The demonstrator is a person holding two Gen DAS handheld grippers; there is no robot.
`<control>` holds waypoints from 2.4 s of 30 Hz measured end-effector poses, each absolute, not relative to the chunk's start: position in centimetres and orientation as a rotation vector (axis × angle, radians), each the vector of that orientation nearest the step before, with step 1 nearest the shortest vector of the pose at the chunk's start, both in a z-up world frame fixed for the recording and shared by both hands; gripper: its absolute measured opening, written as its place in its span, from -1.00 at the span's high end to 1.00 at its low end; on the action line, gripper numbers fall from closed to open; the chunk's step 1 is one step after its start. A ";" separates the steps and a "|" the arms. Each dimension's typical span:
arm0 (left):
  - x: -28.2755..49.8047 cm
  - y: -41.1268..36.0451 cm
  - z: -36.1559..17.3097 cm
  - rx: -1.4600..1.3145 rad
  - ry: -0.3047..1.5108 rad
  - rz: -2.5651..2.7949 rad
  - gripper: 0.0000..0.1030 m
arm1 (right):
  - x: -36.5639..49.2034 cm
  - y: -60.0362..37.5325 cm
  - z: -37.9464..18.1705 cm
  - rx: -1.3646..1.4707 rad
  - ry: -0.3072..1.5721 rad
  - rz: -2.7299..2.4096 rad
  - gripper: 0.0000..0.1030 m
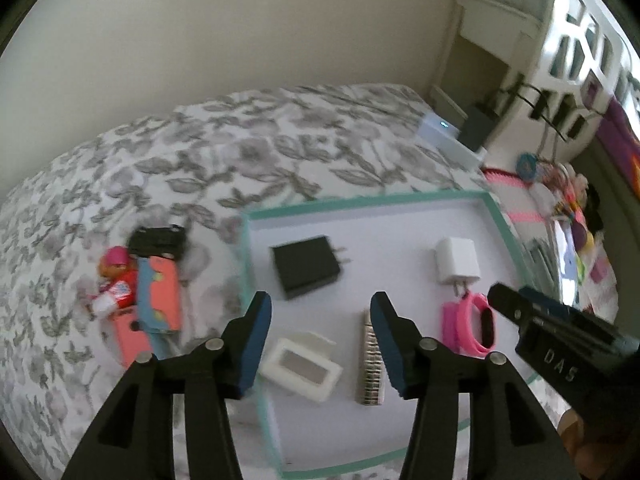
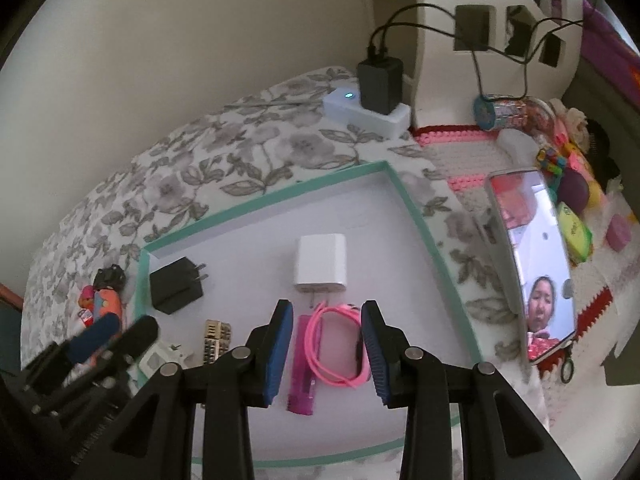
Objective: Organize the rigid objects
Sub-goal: 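Withdraw both tools from the tray back toward the pile, then grasp the white watch with the left tool while the right tool grasps the pink-blue folding toy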
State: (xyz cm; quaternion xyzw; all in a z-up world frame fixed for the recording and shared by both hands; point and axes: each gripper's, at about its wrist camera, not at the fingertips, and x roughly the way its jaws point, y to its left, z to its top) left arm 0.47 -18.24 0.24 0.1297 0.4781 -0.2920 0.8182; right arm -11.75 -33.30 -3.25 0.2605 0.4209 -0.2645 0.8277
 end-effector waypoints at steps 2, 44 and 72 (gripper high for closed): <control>1.1 -17.2 0.3 0.264 1.019 -0.588 -0.12 | -11.3 -32.7 -3.4 0.548 0.898 -0.541 0.25; 14.8 11.6 -1.3 -0.169 1.015 0.023 -0.90 | 1.1 -14.6 -3.2 0.221 0.913 -0.223 -0.94; 15.0 4.0 -5.2 -0.186 1.236 -0.234 -0.87 | 6.5 -11.9 -8.5 0.276 1.048 -0.093 -0.72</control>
